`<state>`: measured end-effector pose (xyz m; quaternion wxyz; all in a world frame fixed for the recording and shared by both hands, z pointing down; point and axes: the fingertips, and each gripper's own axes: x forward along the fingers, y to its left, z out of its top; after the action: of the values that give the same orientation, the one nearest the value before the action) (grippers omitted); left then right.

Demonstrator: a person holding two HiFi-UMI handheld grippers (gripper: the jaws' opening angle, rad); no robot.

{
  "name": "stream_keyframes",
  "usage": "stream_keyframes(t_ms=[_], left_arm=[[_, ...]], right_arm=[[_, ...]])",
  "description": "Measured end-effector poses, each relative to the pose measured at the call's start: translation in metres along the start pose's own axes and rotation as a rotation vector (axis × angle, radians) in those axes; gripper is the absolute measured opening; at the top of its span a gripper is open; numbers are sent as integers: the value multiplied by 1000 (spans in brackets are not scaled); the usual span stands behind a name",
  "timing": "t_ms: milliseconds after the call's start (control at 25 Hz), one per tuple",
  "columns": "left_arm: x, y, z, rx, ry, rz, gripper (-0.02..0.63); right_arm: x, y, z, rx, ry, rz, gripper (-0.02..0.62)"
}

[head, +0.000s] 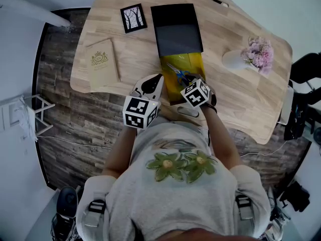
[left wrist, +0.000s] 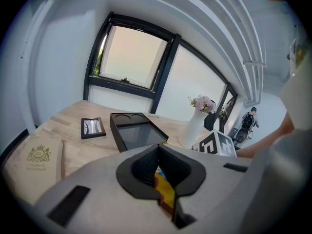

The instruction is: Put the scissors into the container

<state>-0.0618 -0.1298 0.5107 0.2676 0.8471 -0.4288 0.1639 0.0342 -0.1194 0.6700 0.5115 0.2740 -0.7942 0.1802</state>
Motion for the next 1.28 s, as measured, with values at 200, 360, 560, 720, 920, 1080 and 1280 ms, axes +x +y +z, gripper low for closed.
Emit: stream_keyframes(t_ms=[200, 360, 560, 720, 920, 1080, 1280], left_arm=[[2, 4, 0, -7, 2, -1, 8], [2, 6, -1, -9, 6, 0, 8], [3, 8, -1, -10, 8, -1, 8], [4, 9, 0, -11, 7, -2, 8], [7, 8, 1, -9, 9, -10, 8], [8, 10, 0, -12, 10, -11, 8], [9, 13, 0, -15, 11, -7, 8]], right_arm=[[4, -2, -1, 9, 21, -4, 81], [6, -2, -3, 14, 33, -2, 81], [10, -2, -6, 14, 49, -1, 81], [12, -1, -7, 13, 60, 0, 81], [16, -3, -10, 16, 81, 4, 83], [19, -4, -11, 16, 92, 4, 83], [22, -4, -13, 12, 107, 10, 83]])
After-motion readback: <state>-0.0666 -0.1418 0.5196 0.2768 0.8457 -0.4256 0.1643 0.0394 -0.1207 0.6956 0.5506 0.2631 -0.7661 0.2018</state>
